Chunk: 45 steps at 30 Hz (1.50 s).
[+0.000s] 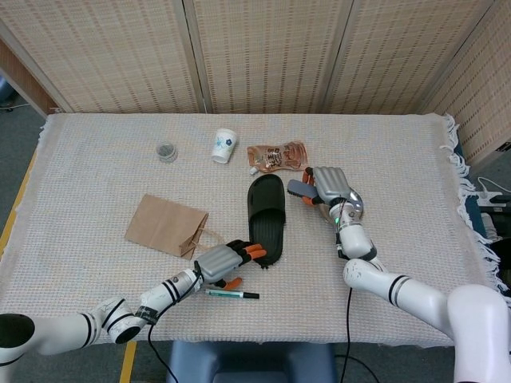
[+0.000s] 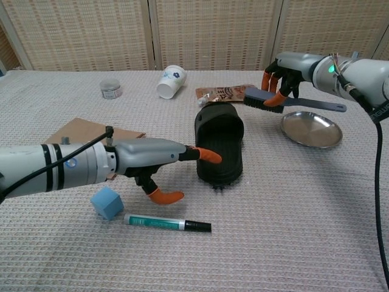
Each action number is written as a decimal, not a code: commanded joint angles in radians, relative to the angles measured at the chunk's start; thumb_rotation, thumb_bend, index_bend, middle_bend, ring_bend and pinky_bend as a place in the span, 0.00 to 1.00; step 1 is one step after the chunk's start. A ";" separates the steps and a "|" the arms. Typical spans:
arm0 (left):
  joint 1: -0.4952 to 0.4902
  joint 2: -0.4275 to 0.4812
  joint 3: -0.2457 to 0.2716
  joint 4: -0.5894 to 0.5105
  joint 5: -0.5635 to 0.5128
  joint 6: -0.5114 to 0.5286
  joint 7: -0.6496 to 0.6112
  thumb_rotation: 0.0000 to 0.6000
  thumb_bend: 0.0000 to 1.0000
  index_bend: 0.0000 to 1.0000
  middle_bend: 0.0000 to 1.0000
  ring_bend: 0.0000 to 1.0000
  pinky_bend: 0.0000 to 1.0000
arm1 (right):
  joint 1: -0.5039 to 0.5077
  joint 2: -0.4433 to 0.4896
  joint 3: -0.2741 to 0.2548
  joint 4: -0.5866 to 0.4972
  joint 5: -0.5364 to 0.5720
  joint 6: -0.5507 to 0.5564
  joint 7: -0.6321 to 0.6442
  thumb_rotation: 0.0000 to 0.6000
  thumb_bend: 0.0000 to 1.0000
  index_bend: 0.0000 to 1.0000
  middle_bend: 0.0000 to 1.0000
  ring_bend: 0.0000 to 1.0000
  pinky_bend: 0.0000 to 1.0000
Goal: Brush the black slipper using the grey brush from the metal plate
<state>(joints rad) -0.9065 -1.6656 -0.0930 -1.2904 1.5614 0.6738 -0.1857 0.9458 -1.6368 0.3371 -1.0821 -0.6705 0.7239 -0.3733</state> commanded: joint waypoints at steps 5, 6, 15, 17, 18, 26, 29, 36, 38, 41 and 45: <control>-0.038 -0.042 0.008 0.066 -0.034 -0.036 0.036 1.00 0.49 0.00 0.00 0.00 0.08 | 0.003 0.002 -0.004 0.001 -0.007 -0.009 0.026 1.00 0.37 0.84 0.61 0.51 0.66; -0.038 -0.042 0.011 0.068 -0.036 -0.034 0.041 1.00 0.49 0.00 0.00 0.00 0.08 | 0.003 0.004 -0.005 -0.001 -0.010 -0.011 0.030 1.00 0.37 0.84 0.61 0.51 0.66; -0.039 -0.024 0.029 0.055 -0.057 -0.024 0.067 1.00 0.49 0.00 0.00 0.00 0.08 | 0.020 0.007 -0.024 -0.019 -0.028 -0.039 0.042 1.00 0.37 0.84 0.61 0.51 0.66; -0.041 -0.023 0.031 0.053 -0.063 -0.026 0.072 1.00 0.49 0.00 0.00 0.00 0.08 | 0.029 0.001 -0.023 -0.022 -0.023 -0.044 0.044 1.00 0.37 0.84 0.61 0.51 0.66; -0.042 -0.023 0.032 0.052 -0.064 -0.025 0.075 1.00 0.49 0.00 0.00 0.00 0.08 | 0.033 -0.002 -0.021 -0.025 -0.021 -0.047 0.047 1.00 0.37 0.84 0.61 0.51 0.66; -0.049 -0.013 0.037 0.040 -0.077 -0.019 0.094 1.00 0.49 0.00 0.00 0.00 0.08 | 0.081 -0.037 -0.014 -0.011 0.015 -0.054 0.038 1.00 0.37 0.84 0.61 0.51 0.66; -0.053 -0.010 0.039 0.035 -0.081 -0.020 0.106 1.00 0.49 0.00 0.00 0.00 0.08 | 0.100 -0.058 -0.001 0.001 0.026 -0.054 0.047 1.00 0.37 0.84 0.61 0.51 0.66; -0.056 -0.002 0.044 0.022 -0.094 -0.020 0.130 1.00 0.49 0.00 0.00 0.00 0.08 | 0.124 -0.081 0.011 0.012 0.015 -0.047 0.065 1.00 0.37 0.84 0.61 0.51 0.66; -0.056 0.002 0.046 0.018 -0.098 -0.021 0.134 1.00 0.49 0.00 0.00 0.00 0.08 | 0.130 -0.087 0.013 0.020 0.013 -0.045 0.069 1.00 0.37 0.84 0.61 0.51 0.66; -0.057 0.003 0.048 0.014 -0.103 -0.022 0.140 1.00 0.49 0.00 0.00 0.00 0.08 | 0.146 -0.102 0.013 0.044 0.023 -0.057 0.065 1.00 0.37 0.84 0.61 0.51 0.66; -0.060 0.001 0.051 0.010 -0.103 -0.020 0.151 1.00 0.49 0.00 0.00 0.00 0.08 | 0.166 -0.121 0.012 0.070 0.027 -0.059 0.055 1.00 0.37 0.84 0.61 0.51 0.66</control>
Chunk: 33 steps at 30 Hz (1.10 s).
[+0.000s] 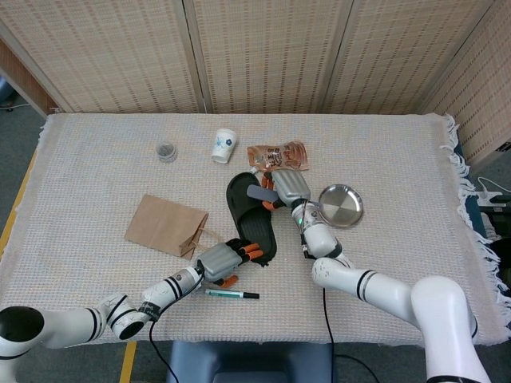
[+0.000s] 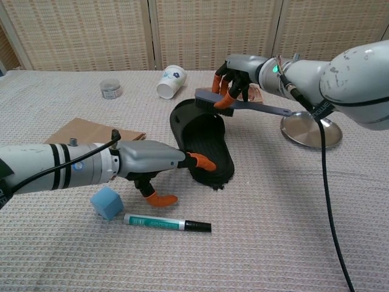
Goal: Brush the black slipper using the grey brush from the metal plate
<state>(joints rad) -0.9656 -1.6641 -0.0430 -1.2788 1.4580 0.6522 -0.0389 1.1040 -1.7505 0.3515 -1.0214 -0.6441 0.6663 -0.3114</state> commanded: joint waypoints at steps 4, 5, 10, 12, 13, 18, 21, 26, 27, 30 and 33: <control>-0.002 0.002 0.001 -0.005 -0.002 0.006 0.010 1.00 0.49 0.00 0.00 0.00 0.08 | 0.008 0.004 -0.032 0.010 0.010 -0.009 -0.042 1.00 0.37 0.84 0.61 0.51 0.66; -0.002 0.003 0.002 -0.006 -0.002 0.008 0.012 1.00 0.49 0.00 0.00 0.00 0.08 | 0.006 0.009 -0.039 0.007 0.014 -0.008 -0.051 1.00 0.37 0.84 0.61 0.51 0.66; 0.001 0.009 0.009 -0.013 -0.005 0.013 0.024 1.00 0.49 0.00 0.00 0.00 0.08 | -0.009 0.043 -0.077 -0.017 0.045 -0.004 -0.095 1.00 0.37 0.84 0.61 0.51 0.66; 0.001 0.010 0.009 -0.015 -0.007 0.013 0.026 1.00 0.49 0.00 0.00 0.00 0.08 | -0.015 0.053 -0.078 -0.029 0.050 0.002 -0.095 1.00 0.37 0.84 0.61 0.51 0.66; 0.001 0.010 0.009 -0.015 -0.008 0.012 0.026 1.00 0.49 0.00 0.00 0.00 0.08 | -0.017 0.058 -0.075 -0.035 0.051 0.006 -0.090 1.00 0.37 0.84 0.61 0.51 0.66; -0.004 0.005 0.010 -0.010 -0.012 0.006 0.028 1.00 0.49 0.00 0.00 0.00 0.07 | -0.003 0.051 -0.045 -0.034 0.043 0.011 -0.062 1.00 0.37 0.84 0.61 0.51 0.66; -0.005 0.003 0.011 -0.006 -0.013 0.004 0.024 1.00 0.49 0.00 0.00 0.00 0.07 | 0.018 0.031 -0.028 -0.021 0.039 0.008 -0.054 1.00 0.37 0.84 0.61 0.51 0.66; -0.007 0.003 0.013 -0.005 -0.009 0.007 0.021 1.00 0.49 0.00 0.00 0.00 0.07 | 0.060 -0.015 -0.011 0.017 0.045 0.003 -0.059 1.00 0.37 0.84 0.61 0.51 0.66; -0.006 0.004 0.013 -0.006 -0.008 0.010 0.021 1.00 0.49 0.00 0.00 0.00 0.07 | 0.065 -0.023 -0.007 0.022 0.043 0.005 -0.057 1.00 0.37 0.84 0.61 0.51 0.66; -0.006 0.006 0.016 -0.005 -0.004 0.014 0.020 1.00 0.49 0.00 0.00 0.00 0.07 | 0.076 -0.041 0.003 0.031 0.027 0.017 -0.047 1.00 0.37 0.84 0.61 0.51 0.66; -0.006 0.006 0.017 -0.001 -0.007 0.011 0.022 1.00 0.49 0.00 0.00 0.00 0.07 | 0.074 -0.048 -0.003 0.036 0.008 0.028 -0.046 1.00 0.37 0.84 0.61 0.51 0.66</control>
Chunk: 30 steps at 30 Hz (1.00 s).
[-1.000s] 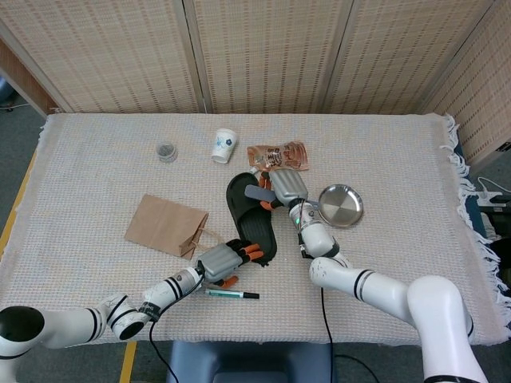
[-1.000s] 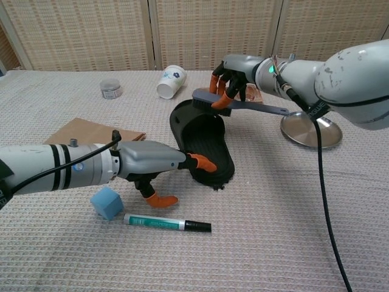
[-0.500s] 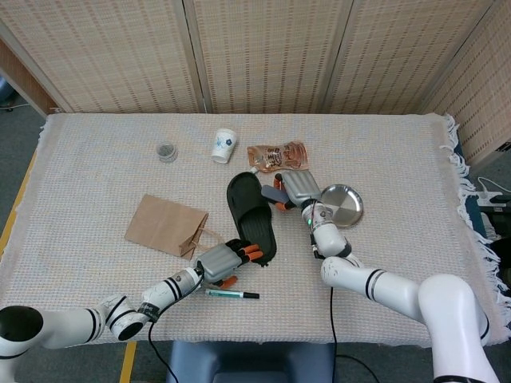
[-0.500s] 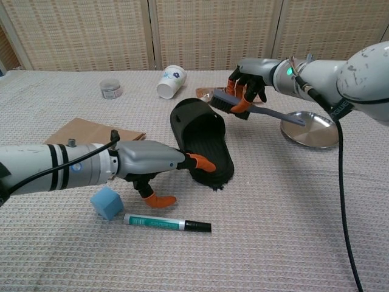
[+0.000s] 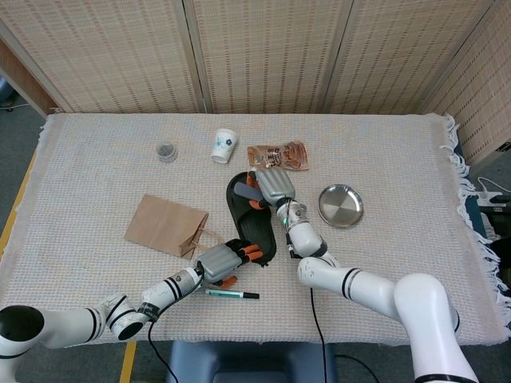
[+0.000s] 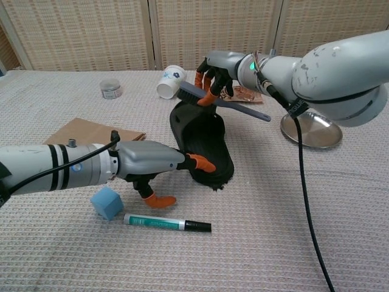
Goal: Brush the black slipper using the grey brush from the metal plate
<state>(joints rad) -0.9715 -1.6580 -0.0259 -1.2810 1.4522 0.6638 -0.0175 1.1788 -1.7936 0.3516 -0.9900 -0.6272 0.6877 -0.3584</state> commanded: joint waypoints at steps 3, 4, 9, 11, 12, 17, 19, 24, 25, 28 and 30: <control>0.001 0.000 -0.001 0.002 -0.004 0.001 0.002 1.00 0.49 0.00 0.00 0.00 0.07 | -0.010 0.004 -0.025 0.009 -0.002 -0.002 -0.022 1.00 0.37 0.84 0.61 0.51 0.66; 0.001 0.001 0.000 0.002 -0.003 0.003 0.003 1.00 0.49 0.00 0.00 0.00 0.07 | -0.015 0.009 -0.033 0.011 0.005 -0.004 -0.031 1.00 0.37 0.84 0.61 0.51 0.66; 0.003 0.003 0.004 -0.001 -0.004 0.004 0.011 1.00 0.49 0.00 0.00 0.00 0.07 | -0.033 0.029 -0.055 0.016 0.026 -0.013 -0.054 1.00 0.37 0.84 0.61 0.51 0.66; 0.003 0.004 0.004 -0.002 -0.004 0.004 0.012 1.00 0.49 0.00 0.00 0.00 0.07 | -0.035 0.032 -0.056 0.015 0.028 -0.014 -0.056 1.00 0.37 0.84 0.61 0.51 0.66; 0.003 0.004 0.004 -0.002 -0.005 0.004 0.013 1.00 0.49 0.00 0.00 0.00 0.07 | -0.037 0.034 -0.058 0.016 0.030 -0.014 -0.058 1.00 0.37 0.84 0.61 0.51 0.66; 0.000 0.002 0.001 0.000 -0.009 0.001 0.015 1.00 0.49 0.00 0.00 0.00 0.07 | -0.037 0.039 -0.047 0.013 0.034 -0.019 -0.049 1.00 0.37 0.84 0.61 0.51 0.66; -0.001 0.000 0.001 0.002 -0.010 -0.002 0.015 1.00 0.49 0.00 0.00 0.00 0.07 | -0.027 0.027 -0.035 0.016 0.025 -0.018 -0.038 1.00 0.37 0.84 0.61 0.51 0.66; -0.002 0.000 0.002 0.004 -0.009 -0.002 0.012 1.00 0.49 0.00 0.00 0.00 0.07 | -0.005 -0.009 -0.005 0.032 0.003 -0.002 -0.012 1.00 0.37 0.84 0.61 0.51 0.66; -0.003 0.001 0.002 0.004 -0.009 -0.001 0.012 1.00 0.49 0.00 0.00 0.00 0.07 | -0.001 -0.016 -0.001 0.036 -0.004 0.000 -0.007 1.00 0.37 0.84 0.61 0.51 0.66; -0.003 0.004 0.001 0.004 -0.010 -0.003 0.012 1.00 0.49 0.00 0.00 0.00 0.07 | 0.004 -0.027 -0.005 0.045 -0.011 -0.004 -0.012 1.00 0.37 0.84 0.61 0.51 0.66; -0.003 0.004 0.001 0.004 -0.011 -0.002 0.012 1.00 0.49 0.00 0.00 0.00 0.07 | 0.002 -0.028 -0.011 0.048 -0.010 -0.006 -0.020 1.00 0.37 0.84 0.61 0.51 0.66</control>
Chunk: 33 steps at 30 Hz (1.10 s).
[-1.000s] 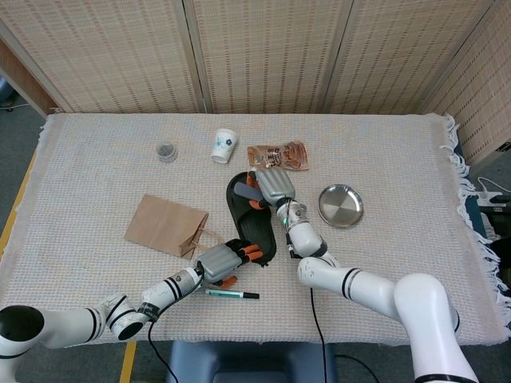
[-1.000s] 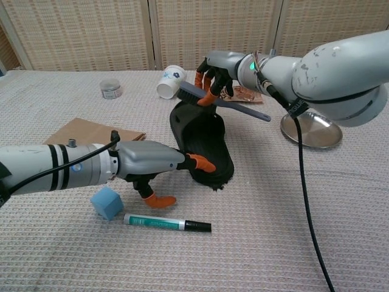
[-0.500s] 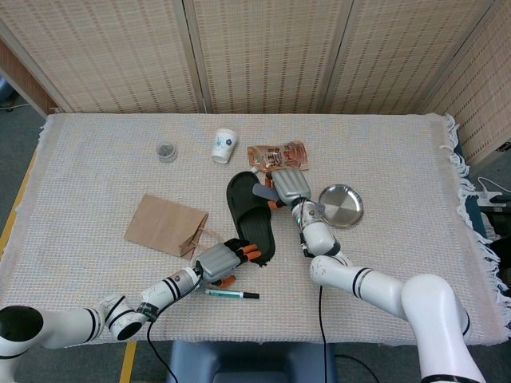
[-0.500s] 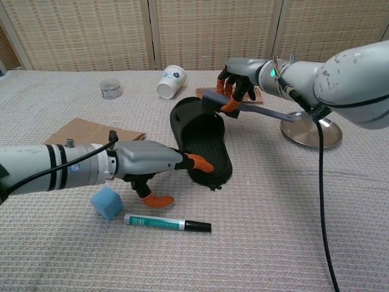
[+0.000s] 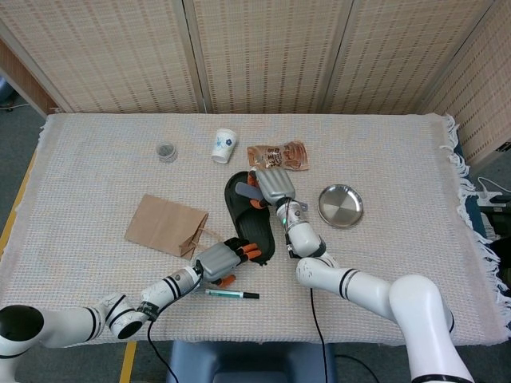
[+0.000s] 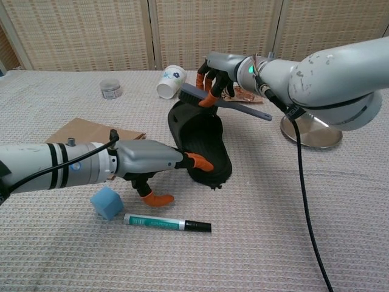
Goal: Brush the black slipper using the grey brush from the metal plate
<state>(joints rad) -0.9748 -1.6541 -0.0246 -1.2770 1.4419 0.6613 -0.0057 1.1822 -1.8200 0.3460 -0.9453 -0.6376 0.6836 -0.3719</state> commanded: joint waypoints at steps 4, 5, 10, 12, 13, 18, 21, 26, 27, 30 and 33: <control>0.002 0.005 0.001 -0.003 0.000 0.004 0.001 1.00 0.49 0.00 0.00 0.00 0.07 | -0.019 0.018 -0.028 -0.007 0.002 -0.006 -0.027 1.00 0.37 0.84 0.61 0.51 0.66; 0.003 0.006 0.001 -0.004 0.000 0.005 0.002 1.00 0.49 0.00 0.00 0.00 0.07 | -0.025 0.025 -0.035 -0.011 0.004 -0.008 -0.032 1.00 0.37 0.84 0.61 0.51 0.66; 0.004 0.006 0.000 -0.007 -0.002 0.008 0.005 1.00 0.49 0.00 0.00 0.00 0.07 | -0.047 0.051 -0.056 -0.016 0.022 -0.008 -0.055 1.00 0.37 0.84 0.62 0.51 0.66; 0.003 0.005 0.002 -0.008 -0.002 0.006 0.009 1.00 0.49 0.00 0.00 0.00 0.07 | -0.049 0.057 -0.058 -0.017 0.032 -0.013 -0.062 1.00 0.37 0.84 0.62 0.51 0.66; 0.003 0.005 0.002 -0.009 -0.003 0.005 0.012 1.00 0.49 0.00 0.00 0.00 0.07 | -0.049 0.060 -0.059 -0.019 0.037 -0.017 -0.065 1.00 0.37 0.84 0.62 0.51 0.66; 0.003 0.007 0.001 -0.018 -0.001 0.011 0.019 1.00 0.49 0.00 0.00 0.00 0.07 | -0.044 0.071 -0.028 -0.054 0.019 -0.004 -0.034 1.00 0.37 0.84 0.62 0.51 0.66; 0.008 0.015 -0.001 -0.031 0.005 0.028 0.019 1.00 0.49 0.00 0.00 0.00 0.07 | -0.049 0.100 -0.001 -0.108 -0.023 0.037 -0.004 1.00 0.37 0.84 0.62 0.51 0.66; 0.023 0.031 -0.012 -0.074 0.019 0.086 0.043 1.00 0.49 0.00 0.00 0.00 0.08 | -0.076 0.183 0.009 -0.204 -0.034 0.097 -0.017 1.00 0.37 0.84 0.62 0.51 0.66; 0.025 0.034 -0.014 -0.086 0.023 0.098 0.053 1.00 0.49 0.00 0.00 0.00 0.08 | -0.084 0.199 0.005 -0.219 -0.029 0.105 -0.025 1.00 0.37 0.84 0.62 0.51 0.66; 0.037 0.052 -0.022 -0.128 0.039 0.148 0.094 1.00 0.49 0.00 0.00 0.00 0.08 | -0.118 0.252 -0.025 -0.260 -0.021 0.129 -0.054 1.00 0.37 0.85 0.62 0.51 0.66; 0.062 0.095 -0.027 -0.176 0.049 0.208 0.146 1.00 0.49 0.00 0.00 0.00 0.08 | -0.162 0.323 -0.073 -0.303 -0.053 0.153 -0.082 1.00 0.37 0.85 0.62 0.51 0.66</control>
<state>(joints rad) -0.9319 -1.5878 -0.0460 -1.4229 1.4818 0.8351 0.1086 1.0516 -1.5400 0.3060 -1.2163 -0.6697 0.8161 -0.4310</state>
